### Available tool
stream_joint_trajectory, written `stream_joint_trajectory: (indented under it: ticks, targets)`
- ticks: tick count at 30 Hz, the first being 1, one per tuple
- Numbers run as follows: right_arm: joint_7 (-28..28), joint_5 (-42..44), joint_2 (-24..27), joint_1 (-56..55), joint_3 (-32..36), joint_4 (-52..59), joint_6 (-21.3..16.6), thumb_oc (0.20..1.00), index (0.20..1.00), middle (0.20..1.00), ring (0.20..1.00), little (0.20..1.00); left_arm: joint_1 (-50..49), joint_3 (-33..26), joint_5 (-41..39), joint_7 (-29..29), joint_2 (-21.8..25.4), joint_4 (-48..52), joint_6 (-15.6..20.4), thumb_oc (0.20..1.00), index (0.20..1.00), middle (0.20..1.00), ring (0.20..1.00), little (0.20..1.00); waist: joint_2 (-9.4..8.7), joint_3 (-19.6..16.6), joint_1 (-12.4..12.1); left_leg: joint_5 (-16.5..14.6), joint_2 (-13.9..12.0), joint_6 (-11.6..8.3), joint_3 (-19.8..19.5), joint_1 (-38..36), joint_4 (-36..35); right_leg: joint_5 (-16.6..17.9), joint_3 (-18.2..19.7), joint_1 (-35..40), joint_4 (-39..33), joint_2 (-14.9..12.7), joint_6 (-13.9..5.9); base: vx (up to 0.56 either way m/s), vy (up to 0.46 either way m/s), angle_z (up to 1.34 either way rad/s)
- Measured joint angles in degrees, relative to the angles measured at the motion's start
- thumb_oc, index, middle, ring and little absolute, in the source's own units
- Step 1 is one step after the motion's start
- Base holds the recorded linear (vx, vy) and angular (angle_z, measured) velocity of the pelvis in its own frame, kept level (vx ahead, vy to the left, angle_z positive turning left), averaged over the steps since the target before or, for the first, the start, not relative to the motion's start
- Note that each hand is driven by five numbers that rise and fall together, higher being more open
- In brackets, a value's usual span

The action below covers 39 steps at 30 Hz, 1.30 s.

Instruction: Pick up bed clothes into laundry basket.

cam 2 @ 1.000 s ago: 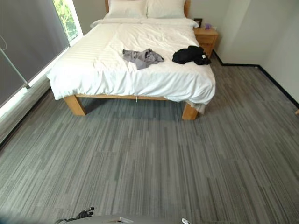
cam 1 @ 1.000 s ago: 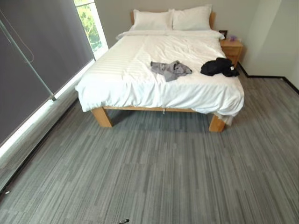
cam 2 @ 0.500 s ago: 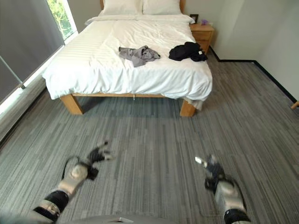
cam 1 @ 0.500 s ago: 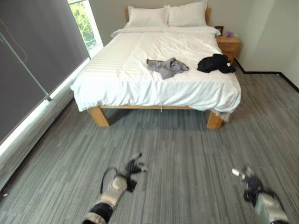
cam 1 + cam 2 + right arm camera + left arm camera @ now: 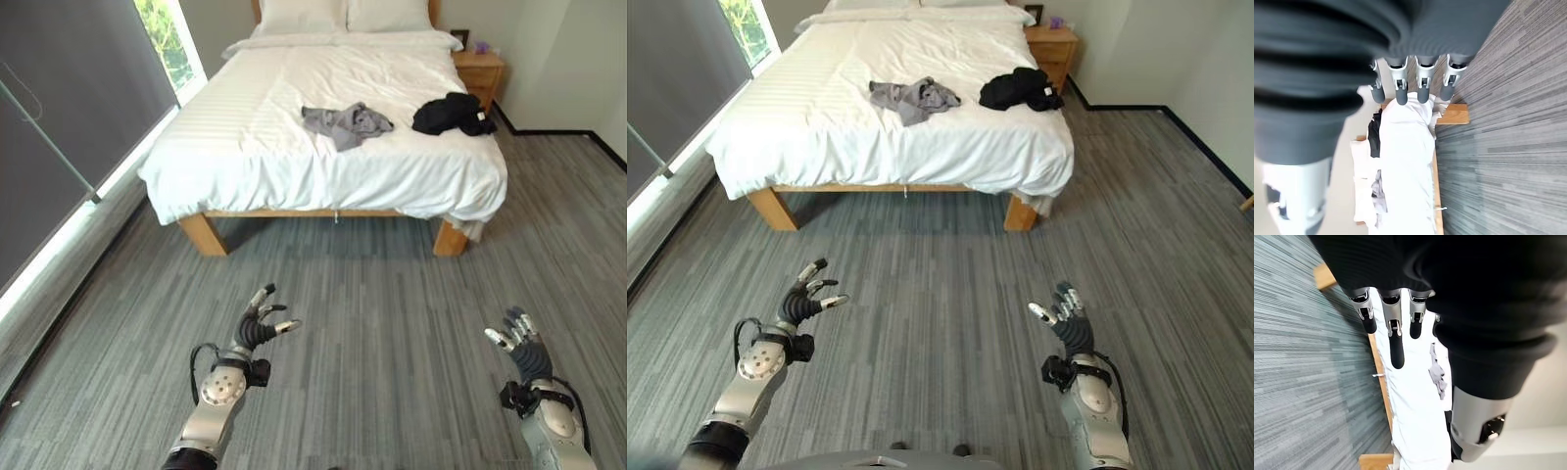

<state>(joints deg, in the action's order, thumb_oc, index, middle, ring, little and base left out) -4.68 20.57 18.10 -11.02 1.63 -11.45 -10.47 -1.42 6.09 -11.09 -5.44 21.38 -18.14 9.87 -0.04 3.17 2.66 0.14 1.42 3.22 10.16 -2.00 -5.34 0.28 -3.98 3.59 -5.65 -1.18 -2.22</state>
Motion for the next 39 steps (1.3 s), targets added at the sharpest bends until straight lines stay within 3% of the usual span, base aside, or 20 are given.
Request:
stream_joint_trajectory:
  ticks: [6,9,11,13,15,16,17,19,20,23,24,25,26,27,29,32,33,36,37,39]
  targets:
    - [-0.1,-0.3,3.4,3.0,0.3,-0.1,-0.4,1.0,1.0,1.0,1.0,1.0,3.6,-0.1,0.0,-1.4,0.3,-0.1,0.0,1.0,1.0,1.0,1.0,1.0,1.69,3.5,0.3,0.2,0.0,1.27,0.8,1.4,0.0,-2.6,0.8,-7.8,12.6,-0.4,-2.5,0.0,0.126,-0.13]
    - [-0.2,-0.3,3.5,3.9,0.1,1.1,-0.8,1.0,1.0,1.0,1.0,1.0,8.0,0.4,0.1,-2.5,0.8,-0.2,0.0,1.0,1.0,1.0,1.0,1.0,1.79,7.9,1.0,-1.0,1.1,3.63,1.3,1.0,1.2,-2.1,1.0,-23.8,43.6,-3.0,-4.15,0.16,0.104,-0.1]
    - [-0.1,-0.4,3.3,3.0,-0.4,1.1,-0.7,1.0,1.0,1.0,1.0,1.0,8.3,0.6,0.8,-3.3,1.0,-0.2,-0.1,1.0,1.0,1.0,1.0,1.0,0.89,9.2,1.9,-2.2,2.0,5.08,1.9,1.4,2.9,-3.9,1.2,-29.3,50.6,-5.5,-4.39,0.25,-0.04,0.14]
    - [-0.1,-0.4,3.5,2.9,-0.2,1.3,-0.6,1.0,1.0,1.0,1.0,1.0,7.9,0.4,1.2,-3.5,1.3,0.0,-0.2,1.0,1.0,1.0,1.0,1.0,1.35,9.3,2.0,-3.0,1.8,4.69,2.2,1.9,3.0,-4.4,-0.7,-32.7,45.3,-7.7,-4.38,0.43,-0.122,-0.2]
    - [0.1,-0.4,2.7,2.5,-0.1,1.4,-0.5,1.0,1.0,1.0,1.0,1.0,7.8,0.1,1.1,-3.7,1.3,-0.3,-0.3,1.0,1.0,1.0,1.0,1.0,1.14,9.3,2.2,-4.9,2.2,1.44,1.9,1.7,1.4,-4.4,-3.0,-32.2,28.5,-9.5,-5.06,0.54,-0.21,-0.06]
    - [0.2,-0.4,1.7,2.2,-0.2,2.0,-0.8,1.0,1.0,1.0,1.0,1.0,8.4,-1.2,1.1,-3.8,2.0,-1.4,-0.3,1.0,1.0,1.0,1.0,1.0,-1.31,9.5,3.7,-8.2,2.4,2.11,2.0,4.5,10.9,-3.1,-1.8,-31.5,18.0,-11.6,-10.51,0.76,-0.364,0.02]
    - [0.1,-0.4,1.1,2.5,-0.4,1.4,-0.1,1.0,1.0,1.0,1.0,1.0,8.1,-2.6,1.1,-3.8,1.6,-3.1,-0.5,1.0,1.0,1.0,1.0,1.0,-3.05,9.6,3.4,-11.5,2.9,2.02,2.0,4.6,13.8,-1.7,-2.7,-30.1,11.1,-12.6,-10.05,0.74,-0.375,0.09]
    - [0.2,-0.4,0.9,1.2,0.9,1.4,0.2,1.0,1.0,1.0,1.0,1.0,6.7,-3.3,1.1,-3.9,-0.2,-2.8,-0.7,1.0,1.0,1.0,1.0,1.0,-2.76,9.2,5.5,-13.5,1.5,-0.95,0.1,5.2,16.4,-1.4,-4.7,-28.8,7.9,-12.2,-9.89,0.45,-0.251,0.47]
    - [0.3,-0.4,1.3,-1.5,2.8,2.4,0.7,1.0,1.0,1.0,1.0,1.0,6.0,-2.0,1.1,-3.7,-2.5,-1.4,-0.8,1.0,1.0,1.0,1.0,1.0,-1.68,8.3,5.9,-14.8,-0.6,-0.51,-2.5,4.7,16.4,0.1,-5.7,-27.6,11.5,-10.5,-7.67,0.48,-0.343,0.86]
    - [0.6,-0.3,0.9,-2.1,0.5,0.6,0.3,1.0,1.0,1.0,1.0,1.0,0.5,-0.6,-1.5,-2.9,-2.4,-0.4,-1.0,1.0,1.0,1.0,1.0,1.0,-2.89,6.1,5.9,-14.4,-3.9,-6.9,-4.1,-1.3,15.8,3.4,-4.7,-19.8,13.9,-5.4,-1.97,0.51,-0.418,0.4]
    - [0.9,1.0,0.0,-2.5,0.8,0.6,0.5,1.0,1.0,1.0,1.0,1.0,0.1,-3.0,-6.7,-2.8,-4.4,-0.1,-0.9,1.0,1.0,1.0,1.0,1.0,-2.91,5.8,6.9,-15.9,-6.4,-8.48,-4.6,6.0,31.9,1.9,-4.3,-20.8,17.7,-4.5,1.78,0.56,-0.56,-0.02]
    - [2.0,4.0,0.0,-2.5,0.6,1.5,-0.6,1.0,1.0,1.0,1.0,1.0,-2.9,-3.1,-10.1,-2.6,-5.7,0.0,-1.2,1.0,1.0,1.0,1.0,1.0,-1.29,4.4,4.8,-10.4,-9.8,-8.79,-6.6,11.5,45.6,-3.0,-4.5,-20.3,20.6,-1.5,3.57,0.71,-0.678,-0.13]
    - [2.4,4.8,0.1,-2.9,0.8,2.3,-0.1,1.0,1.0,1.0,1.0,1.0,-4.2,-3.3,-10.6,-2.0,-5.5,1.4,-1.8,1.0,1.0,1.0,1.0,1.0,-0.52,4.3,4.2,-6.2,-10.5,-6.66,-7.7,15.7,52.7,-4.9,-3.9,-19.6,21.0,0.1,5.97,0.65,-0.559,-0.41]
    - [2.5,5.0,0.4,-3.7,1.3,2.8,0.1,1.0,1.0,1.0,1.0,1.0,-5.5,-3.5,-10.8,-1.5,-5.0,3.7,-1.8,1.0,1.0,1.0,1.0,1.0,-0.8,4.6,2.7,2.9,-10.9,-5.32,-9.7,21.2,60.9,-6.6,-3.5,-18.7,21.3,1.4,7.24,0.5,-0.288,-0.19]
    - [2.0,6.8,0.5,-4.3,3.2,2.8,0.8,1.0,1.0,1.0,1.0,1.0,-5.3,-5.5,-11.6,-0.7,-4.6,5.8,-1.7,1.0,1.0,1.0,1.0,1.0,-3.49,7.6,-1.0,0.8,-8.0,-4.82,-8.2,31.5,67.8,-9.0,-2.6,-12.7,19.9,1.0,8.04,0.55,-0.171,-0.16]
    - [2.3,7.7,1.5,-2.8,2.4,2.9,1.0,1.0,1.0,1.0,1.0,1.0,-6.9,-5.8,-13.9,-0.6,-4.0,6.0,-1.8,1.0,1.0,1.0,1.0,1.0,-4.0,7.8,-1.5,1.8,-8.6,-3.71,2.9,31.8,48.7,-8.7,-5.3,-3.7,15.6,1.6,5.45,0.64,-0.004,-0.17]
    - [2.4,8.9,1.2,-2.8,2.2,4.3,0.8,1.0,1.0,1.0,1.0,1.0,-8.7,-5.7,-14.7,0.1,-3.0,8.1,-1.7,1.0,1.0,1.0,1.0,1.0,-3.84,5.9,-2.8,1.3,-7.8,-4.11,8.6,30.6,35.4,-13.8,-6.2,-0.4,11.5,2.3,0.3,0.65,0.006,-0.41]
    - [2.6,9.7,2.1,-0.8,1.2,3.4,0.5,1.0,1.0,1.0,1.0,1.0,-8.2,-5.1,-15.1,1.3,-3.3,10.1,-1.6,1.0,1.0,1.0,1.0,1.0,-0.13,5.1,-2.8,1.3,-1.6,-4.03,11.1,27.9,14.7,-14.6,-6.9,6.7,8.6,6.2,0.29,0.39,0.001,-0.16]
    - [2.8,9.7,2.3,-0.7,-0.4,3.5,0.6,1.0,1.0,1.0,1.0,1.0,-8.2,-4.6,-15.1,1.4,-3.4,10.2,-1.7,1.0,1.0,1.0,1.0,1.0,-0.06,5.0,-3.2,2.2,1.1,-2.58,12.4,26.5,12.8,-14.7,-7.5,8.7,9.2,6.6,0.28,0.58,0.077,-0.12]
    - [3.4,9.6,1.9,-3.6,-3.4,6.1,1.8,1.0,1.0,1.0,1.0,1.0,-9.2,-4.0,-15.0,1.6,-3.9,11.4,-1.8,1.0,1.0,1.0,1.0,1.0,2.24,3.5,-3.5,-1.8,3.6,11.37,18.3,18.7,18.6,-14.7,-6.1,11.6,17.9,10.3,0.22,0.67,0.312,-0.17]
